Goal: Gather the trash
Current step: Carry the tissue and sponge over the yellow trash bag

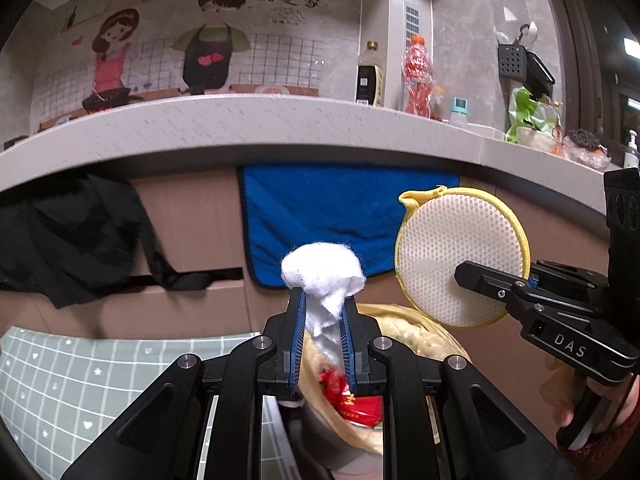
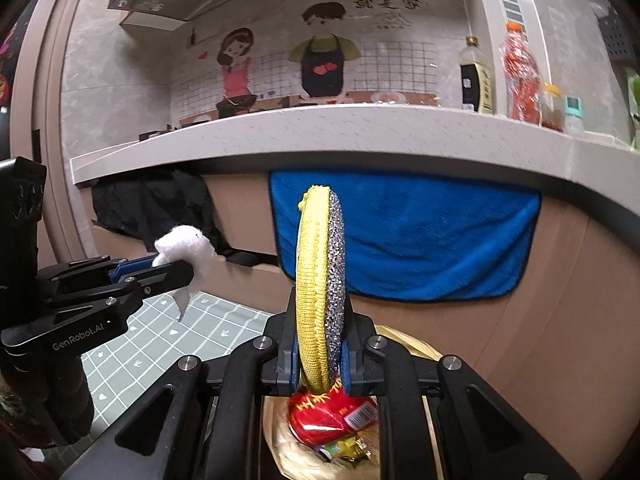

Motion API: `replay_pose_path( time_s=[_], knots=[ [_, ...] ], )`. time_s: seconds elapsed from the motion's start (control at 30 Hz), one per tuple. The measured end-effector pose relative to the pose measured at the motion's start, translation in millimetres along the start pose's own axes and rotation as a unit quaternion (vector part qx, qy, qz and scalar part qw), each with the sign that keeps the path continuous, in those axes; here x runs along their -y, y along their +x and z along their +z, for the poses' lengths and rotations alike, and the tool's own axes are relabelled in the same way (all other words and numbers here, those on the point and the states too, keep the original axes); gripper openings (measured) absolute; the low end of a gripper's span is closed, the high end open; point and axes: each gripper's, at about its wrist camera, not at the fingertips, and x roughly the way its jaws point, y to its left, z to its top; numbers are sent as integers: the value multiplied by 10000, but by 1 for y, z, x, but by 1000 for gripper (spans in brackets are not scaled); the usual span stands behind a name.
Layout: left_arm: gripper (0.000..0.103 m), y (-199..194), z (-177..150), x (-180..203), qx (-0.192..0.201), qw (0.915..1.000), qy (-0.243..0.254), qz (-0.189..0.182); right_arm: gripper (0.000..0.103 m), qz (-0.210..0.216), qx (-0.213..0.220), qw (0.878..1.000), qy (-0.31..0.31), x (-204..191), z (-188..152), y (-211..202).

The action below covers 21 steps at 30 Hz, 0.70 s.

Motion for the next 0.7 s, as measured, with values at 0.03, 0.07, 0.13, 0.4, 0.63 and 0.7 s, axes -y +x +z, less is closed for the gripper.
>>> replay_pose_path(
  time_s=[0.03, 0.07, 0.13, 0.4, 0.63, 0.7],
  knots=[
    [17, 3, -2, 1, -15, 10000, -10, -24, 13, -18, -15, 10000, 27, 3, -2, 0],
    [17, 6, -4, 3, -30, 10000, -21, -47, 13, -43, -36, 10000, 64, 6, -5, 1],
    [17, 15, -8, 6, -83, 9999, -44, -97, 13, -68, -89, 9998, 139, 11, -9, 3],
    [17, 45, -25, 12, -339, 9989, -153, -268, 13, -124, -300, 9988, 363, 31, -25, 15],
    [17, 72, -41, 16, -656, 9969, -241, -366, 14, -140, -515, 9971, 548, 47, -40, 32],
    [17, 81, -48, 17, -765, 9960, -264, -382, 14, -137, -606, 9961, 620, 53, -46, 39]
  ],
)
